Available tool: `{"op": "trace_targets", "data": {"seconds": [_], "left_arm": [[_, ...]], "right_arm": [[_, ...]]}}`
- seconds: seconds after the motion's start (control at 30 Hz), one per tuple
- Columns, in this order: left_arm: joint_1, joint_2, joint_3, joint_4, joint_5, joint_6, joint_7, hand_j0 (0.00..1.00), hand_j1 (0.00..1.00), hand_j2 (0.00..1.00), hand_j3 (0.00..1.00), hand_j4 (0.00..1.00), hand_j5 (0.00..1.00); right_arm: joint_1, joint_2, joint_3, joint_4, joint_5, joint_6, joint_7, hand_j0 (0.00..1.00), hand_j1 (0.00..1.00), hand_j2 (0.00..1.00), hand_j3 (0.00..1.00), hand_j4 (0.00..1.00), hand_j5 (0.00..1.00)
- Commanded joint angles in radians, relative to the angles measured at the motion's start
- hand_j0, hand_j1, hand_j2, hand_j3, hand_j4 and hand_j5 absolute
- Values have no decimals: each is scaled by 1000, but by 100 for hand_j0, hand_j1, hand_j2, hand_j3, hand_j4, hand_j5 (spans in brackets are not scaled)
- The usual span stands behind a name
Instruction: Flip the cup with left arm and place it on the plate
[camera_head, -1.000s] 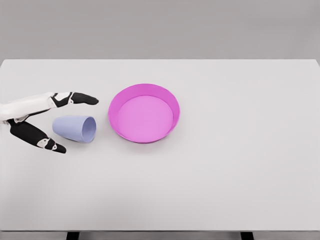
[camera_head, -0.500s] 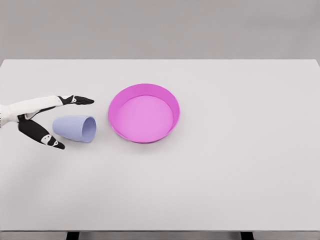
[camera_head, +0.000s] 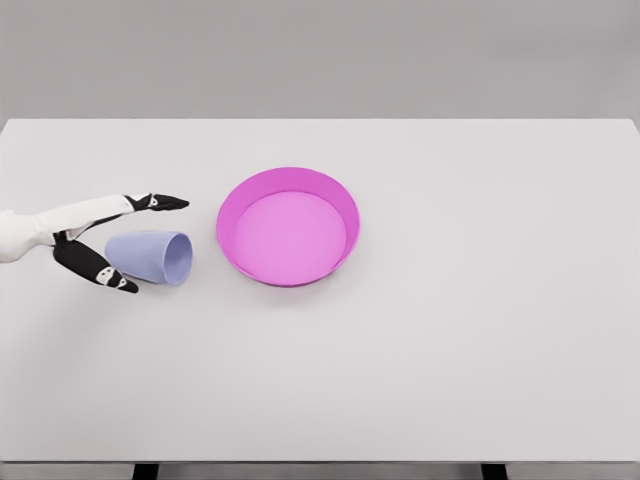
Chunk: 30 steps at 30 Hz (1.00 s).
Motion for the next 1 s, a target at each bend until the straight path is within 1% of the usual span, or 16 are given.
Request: {"op": "trace_targets", "data": {"seconds": [0.0,0.1,0.2,0.27,0.57,0.63,0.73,0.77,0.8,0.97], "left_arm": [[0,-9,-1,7,1,1,0,100,100,100,100,100,100],[0,-9,-1,7,1,1,0,100,100,100,100,100,100],[-3,-22,1,78,1,1,0,100,100,100,100,100,100],[-3,-35,2,108,-29,1,0,100,100,100,100,100,100],[-2,-74,-5,105,-42,3,0,100,100,100,100,100,100],[-2,-94,-5,108,-89,4,0,100,100,100,100,100,100],[0,-98,-5,110,-94,35,0,100,100,100,100,100,100],[0,-103,-13,110,-114,52,0,100,100,100,100,100,100],[-2,-106,-35,110,-125,55,0,100,100,100,100,100,100],[-2,-109,-36,121,-125,81,0,100,100,100,100,100,100]], "right_arm": [[0,0,0,0,0,0,0,100,100,100,100,100,100],[0,0,0,0,0,0,0,100,100,100,100,100,100],[2,0,0,0,0,0,0,100,100,100,100,100,100],[0,0,0,0,0,0,0,100,100,100,100,100,100],[0,0,0,0,0,0,0,100,100,100,100,100,100],[2,0,0,0,0,0,0,100,100,100,100,100,100],[0,0,0,0,0,0,0,100,100,100,100,100,100],[2,0,0,0,0,-1,0,100,100,100,100,100,100],[2,0,0,0,0,0,0,100,100,100,100,100,100],[2,0,0,0,0,0,0,100,100,100,100,100,100]]}}
